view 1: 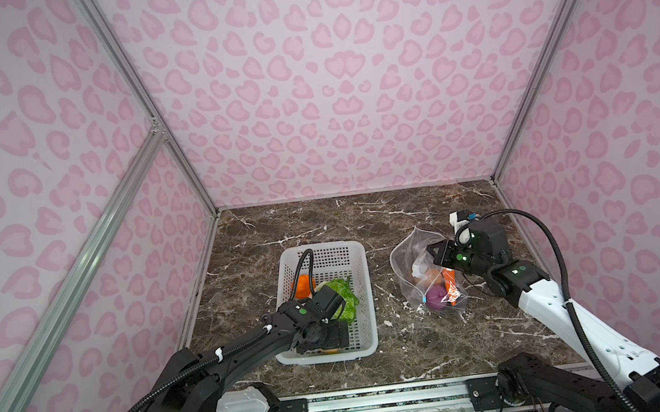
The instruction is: Place the food in the zip-top bag and seal the zipper
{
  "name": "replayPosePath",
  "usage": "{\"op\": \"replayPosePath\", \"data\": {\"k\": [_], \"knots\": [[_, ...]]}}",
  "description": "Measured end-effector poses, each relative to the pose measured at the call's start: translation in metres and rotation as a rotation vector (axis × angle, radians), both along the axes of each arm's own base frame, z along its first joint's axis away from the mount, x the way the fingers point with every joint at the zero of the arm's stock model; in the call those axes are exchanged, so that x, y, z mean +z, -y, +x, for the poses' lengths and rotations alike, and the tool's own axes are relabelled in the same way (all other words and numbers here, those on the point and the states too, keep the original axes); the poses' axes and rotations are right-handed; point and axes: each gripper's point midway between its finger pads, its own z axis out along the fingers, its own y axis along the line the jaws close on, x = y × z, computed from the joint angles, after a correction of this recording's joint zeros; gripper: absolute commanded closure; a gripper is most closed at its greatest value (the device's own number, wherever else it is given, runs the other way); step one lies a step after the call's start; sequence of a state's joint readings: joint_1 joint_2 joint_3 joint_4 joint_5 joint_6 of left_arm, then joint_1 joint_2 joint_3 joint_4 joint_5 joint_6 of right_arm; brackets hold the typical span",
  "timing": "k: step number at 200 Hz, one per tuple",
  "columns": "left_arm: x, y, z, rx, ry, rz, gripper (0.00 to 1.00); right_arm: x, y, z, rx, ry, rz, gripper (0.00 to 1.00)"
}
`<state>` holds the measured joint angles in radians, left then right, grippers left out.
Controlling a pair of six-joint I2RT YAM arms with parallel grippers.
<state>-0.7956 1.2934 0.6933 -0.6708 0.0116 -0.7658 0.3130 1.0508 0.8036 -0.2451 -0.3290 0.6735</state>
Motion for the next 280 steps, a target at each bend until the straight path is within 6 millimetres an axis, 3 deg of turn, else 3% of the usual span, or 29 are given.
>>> {"op": "replayPosePath", "data": {"k": [34,78,115,280], "knots": [[-0.005,0.000,0.001,0.000,-0.001,0.009,0.00,0.000,0.001,0.001,-0.008,0.002,-0.005,1.00],[-0.003,0.000,0.002,-0.004,0.010,0.008,0.21,0.000,0.002,0.000,-0.012,0.005,-0.007,1.00],[0.005,0.001,0.005,-0.005,0.032,-0.006,0.22,0.000,0.002,0.000,-0.012,0.004,-0.007,1.00],[0.088,0.011,0.035,0.004,0.219,-0.088,0.23,-0.001,0.003,0.001,-0.018,0.003,-0.012,1.00]]}}
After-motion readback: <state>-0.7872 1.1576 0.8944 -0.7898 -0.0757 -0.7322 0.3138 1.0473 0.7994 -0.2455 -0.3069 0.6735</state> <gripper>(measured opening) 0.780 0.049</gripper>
